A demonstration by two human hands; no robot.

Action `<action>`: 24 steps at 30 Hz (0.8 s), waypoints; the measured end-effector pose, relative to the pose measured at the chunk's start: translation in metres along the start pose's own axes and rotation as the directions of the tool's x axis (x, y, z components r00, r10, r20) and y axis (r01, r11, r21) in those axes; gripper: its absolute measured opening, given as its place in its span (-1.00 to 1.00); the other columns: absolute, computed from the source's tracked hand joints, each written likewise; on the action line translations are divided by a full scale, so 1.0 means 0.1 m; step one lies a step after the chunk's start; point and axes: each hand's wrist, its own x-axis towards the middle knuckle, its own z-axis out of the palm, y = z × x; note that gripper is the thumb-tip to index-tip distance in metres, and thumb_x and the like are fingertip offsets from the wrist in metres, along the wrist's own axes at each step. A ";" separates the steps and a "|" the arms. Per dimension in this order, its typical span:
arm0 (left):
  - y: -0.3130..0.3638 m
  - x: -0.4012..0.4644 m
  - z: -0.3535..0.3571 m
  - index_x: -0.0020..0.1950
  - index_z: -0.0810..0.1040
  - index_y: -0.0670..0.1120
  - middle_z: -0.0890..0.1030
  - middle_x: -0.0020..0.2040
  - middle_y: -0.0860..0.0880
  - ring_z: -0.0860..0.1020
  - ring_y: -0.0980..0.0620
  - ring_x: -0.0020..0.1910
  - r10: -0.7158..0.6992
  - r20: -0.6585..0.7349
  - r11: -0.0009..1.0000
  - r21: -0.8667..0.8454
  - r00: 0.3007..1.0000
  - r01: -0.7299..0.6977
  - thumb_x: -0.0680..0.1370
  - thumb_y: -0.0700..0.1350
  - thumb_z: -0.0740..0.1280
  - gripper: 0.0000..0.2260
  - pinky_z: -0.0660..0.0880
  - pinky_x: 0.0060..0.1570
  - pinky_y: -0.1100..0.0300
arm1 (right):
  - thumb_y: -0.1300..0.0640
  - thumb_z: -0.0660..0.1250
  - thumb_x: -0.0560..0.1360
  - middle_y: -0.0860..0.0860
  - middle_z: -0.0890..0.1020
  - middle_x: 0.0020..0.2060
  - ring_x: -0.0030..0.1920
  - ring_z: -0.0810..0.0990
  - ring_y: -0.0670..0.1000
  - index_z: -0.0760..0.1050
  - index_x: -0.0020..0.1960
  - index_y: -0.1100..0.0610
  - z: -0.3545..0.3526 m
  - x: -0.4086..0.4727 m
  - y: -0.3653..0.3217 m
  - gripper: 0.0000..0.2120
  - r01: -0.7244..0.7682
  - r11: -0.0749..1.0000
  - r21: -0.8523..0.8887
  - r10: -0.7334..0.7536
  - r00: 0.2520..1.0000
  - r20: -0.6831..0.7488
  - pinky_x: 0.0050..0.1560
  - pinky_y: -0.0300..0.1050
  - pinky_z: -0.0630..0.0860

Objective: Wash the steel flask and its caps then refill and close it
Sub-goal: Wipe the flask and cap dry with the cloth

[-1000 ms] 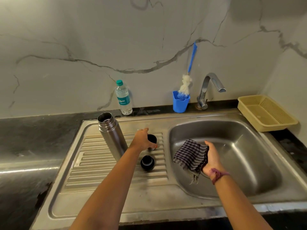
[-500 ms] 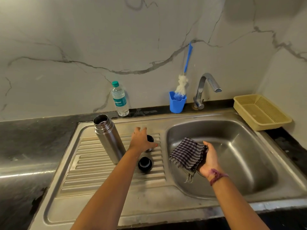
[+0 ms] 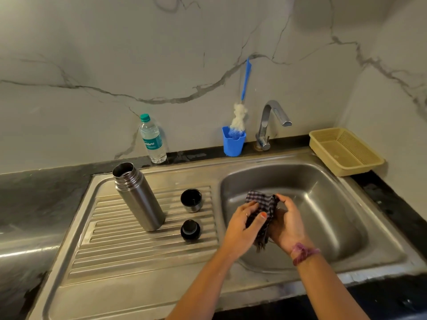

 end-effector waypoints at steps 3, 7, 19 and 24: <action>-0.02 -0.06 0.12 0.34 0.48 0.13 0.41 0.33 0.17 0.38 0.25 0.36 -0.018 0.042 0.990 -0.140 0.999 0.024 0.59 0.11 0.34 -0.67 0.29 0.42 0.26 | 0.02 0.10 0.59 0.21 0.66 0.01 -0.02 0.65 0.12 0.62 0.10 0.29 -0.03 -0.03 0.02 -0.57 0.037 0.999 0.030 -0.037 0.999 0.006 0.06 0.01 0.53; 0.00 -0.05 0.20 0.16 0.55 0.21 0.50 0.27 0.08 0.50 0.20 0.27 -0.098 -0.022 0.959 -0.268 0.995 0.088 0.58 0.11 0.35 -0.84 0.40 0.38 0.10 | 0.06 0.06 0.61 0.23 0.63 0.05 0.02 0.63 0.11 0.53 0.19 0.28 -0.07 -0.05 0.09 -0.60 0.064 0.998 -0.015 -0.064 0.998 0.001 0.01 -0.03 0.53; 0.13 -0.07 0.23 0.29 0.58 -0.10 0.58 0.26 -0.05 0.60 0.12 0.18 -0.282 0.022 0.823 -0.508 0.959 0.254 0.66 -0.08 0.26 -0.75 0.52 0.21 0.26 | 0.07 0.46 0.36 0.25 0.61 0.12 0.10 0.63 0.12 0.49 0.24 0.35 0.00 -0.11 0.16 -0.45 0.169 0.980 -0.102 -0.169 0.986 0.012 0.00 -0.13 0.59; 0.12 -0.05 0.20 0.30 0.56 -0.12 0.65 0.19 -0.13 0.63 -0.01 0.15 -0.350 0.043 0.735 -0.607 0.936 0.303 0.64 -0.04 0.27 -0.72 0.57 0.08 0.20 | 0.12 0.25 0.57 0.19 0.65 0.05 0.00 0.66 0.06 0.55 0.18 0.30 -0.01 -0.14 0.14 -0.69 0.139 0.989 -0.047 -0.139 0.990 0.009 0.02 -0.09 0.53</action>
